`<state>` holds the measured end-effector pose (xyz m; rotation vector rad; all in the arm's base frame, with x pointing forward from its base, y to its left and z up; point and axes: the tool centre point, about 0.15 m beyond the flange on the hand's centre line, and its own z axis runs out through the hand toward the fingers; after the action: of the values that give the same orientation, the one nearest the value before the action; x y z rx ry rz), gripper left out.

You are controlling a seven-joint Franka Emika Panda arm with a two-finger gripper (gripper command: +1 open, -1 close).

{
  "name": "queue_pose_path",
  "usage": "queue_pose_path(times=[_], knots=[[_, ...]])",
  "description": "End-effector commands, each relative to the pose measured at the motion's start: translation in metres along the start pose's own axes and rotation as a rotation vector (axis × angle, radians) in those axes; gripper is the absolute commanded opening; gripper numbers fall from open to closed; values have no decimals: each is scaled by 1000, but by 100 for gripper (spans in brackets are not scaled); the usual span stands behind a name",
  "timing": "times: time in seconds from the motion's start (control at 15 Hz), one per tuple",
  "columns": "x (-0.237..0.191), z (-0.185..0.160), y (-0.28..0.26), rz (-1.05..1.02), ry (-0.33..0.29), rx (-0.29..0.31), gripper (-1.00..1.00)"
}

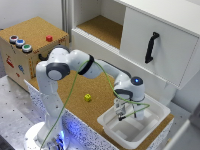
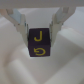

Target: Put the purple object on the table

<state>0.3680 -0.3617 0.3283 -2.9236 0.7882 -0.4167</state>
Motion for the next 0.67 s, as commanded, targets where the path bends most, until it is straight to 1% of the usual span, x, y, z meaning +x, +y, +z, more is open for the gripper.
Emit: queue_pose_path(times=[0.0,0.07,0.13,0.2,0.27,0.4,0.6], knots=[[-72,-51,-105,-269,17,102,-100],[-82,-52,-122,-297,3,110,-100],[-89,-49,-136,-324,-20,105,-100],[-96,-40,-149,-340,-58,103,-100],[-102,-32,-161,-360,-75,86,-100],[-112,-8,-176,-384,-120,43,-100],[-126,28,-188,-456,-145,-50,-100]])
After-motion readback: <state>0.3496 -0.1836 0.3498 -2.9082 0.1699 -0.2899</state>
